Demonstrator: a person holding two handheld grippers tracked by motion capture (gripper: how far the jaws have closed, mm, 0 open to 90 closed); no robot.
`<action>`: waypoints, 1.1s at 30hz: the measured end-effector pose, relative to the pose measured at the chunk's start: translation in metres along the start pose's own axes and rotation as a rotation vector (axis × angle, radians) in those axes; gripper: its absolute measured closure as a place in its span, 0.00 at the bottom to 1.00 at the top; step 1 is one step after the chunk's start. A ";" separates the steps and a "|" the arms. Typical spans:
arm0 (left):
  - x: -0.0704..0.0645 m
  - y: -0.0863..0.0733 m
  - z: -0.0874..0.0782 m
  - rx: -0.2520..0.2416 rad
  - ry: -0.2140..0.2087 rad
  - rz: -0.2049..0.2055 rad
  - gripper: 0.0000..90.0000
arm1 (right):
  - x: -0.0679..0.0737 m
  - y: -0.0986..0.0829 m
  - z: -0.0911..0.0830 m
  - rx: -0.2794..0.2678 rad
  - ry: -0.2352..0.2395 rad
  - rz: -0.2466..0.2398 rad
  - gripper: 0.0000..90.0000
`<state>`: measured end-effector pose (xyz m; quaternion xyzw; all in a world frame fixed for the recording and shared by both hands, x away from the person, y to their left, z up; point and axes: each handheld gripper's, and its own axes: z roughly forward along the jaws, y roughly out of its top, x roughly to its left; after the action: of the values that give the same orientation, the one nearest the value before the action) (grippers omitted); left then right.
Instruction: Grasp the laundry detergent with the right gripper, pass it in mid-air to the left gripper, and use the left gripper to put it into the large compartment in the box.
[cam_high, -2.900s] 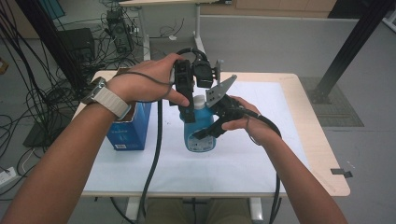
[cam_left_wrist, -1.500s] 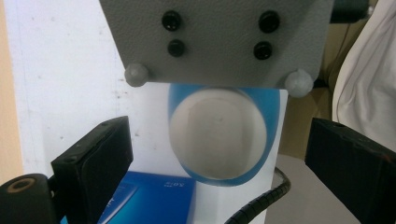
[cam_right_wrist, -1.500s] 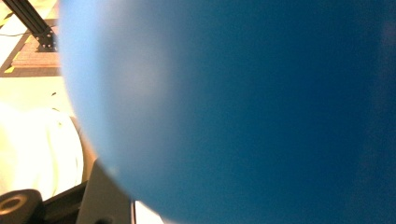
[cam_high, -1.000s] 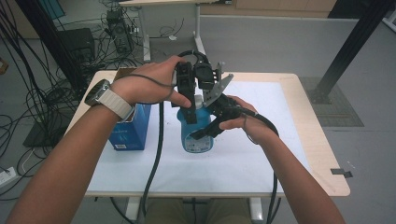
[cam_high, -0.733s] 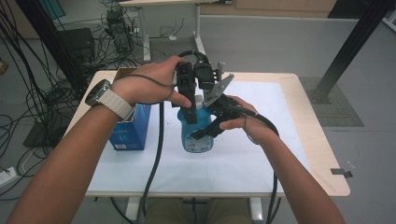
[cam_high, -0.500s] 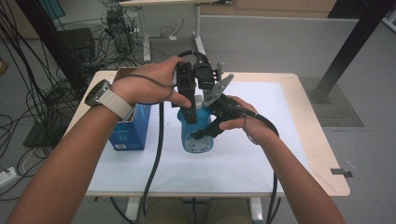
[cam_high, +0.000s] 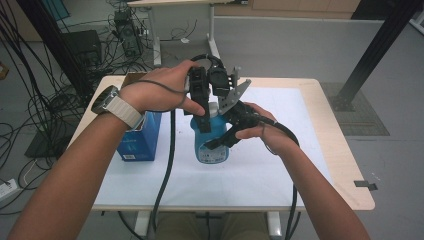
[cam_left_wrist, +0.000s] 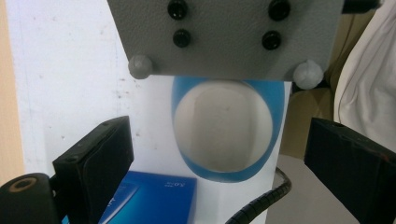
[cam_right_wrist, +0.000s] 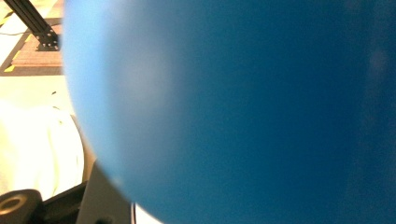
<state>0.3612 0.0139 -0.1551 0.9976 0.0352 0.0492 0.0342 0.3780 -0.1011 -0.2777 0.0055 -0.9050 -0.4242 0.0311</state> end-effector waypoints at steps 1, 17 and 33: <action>0.000 0.000 0.000 0.001 0.001 0.000 0.09 | 0.000 0.000 0.000 0.001 0.001 -0.002 0.48; -0.001 -0.001 -0.001 0.002 0.003 0.001 0.09 | 0.001 0.001 0.001 0.002 0.000 -0.004 0.48; -0.001 -0.001 0.000 0.000 0.003 0.000 0.09 | 0.001 0.001 0.001 0.003 0.003 0.002 0.48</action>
<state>0.3601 0.0149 -0.1553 0.9975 0.0352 0.0508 0.0343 0.3774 -0.1002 -0.2777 0.0053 -0.9057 -0.4227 0.0327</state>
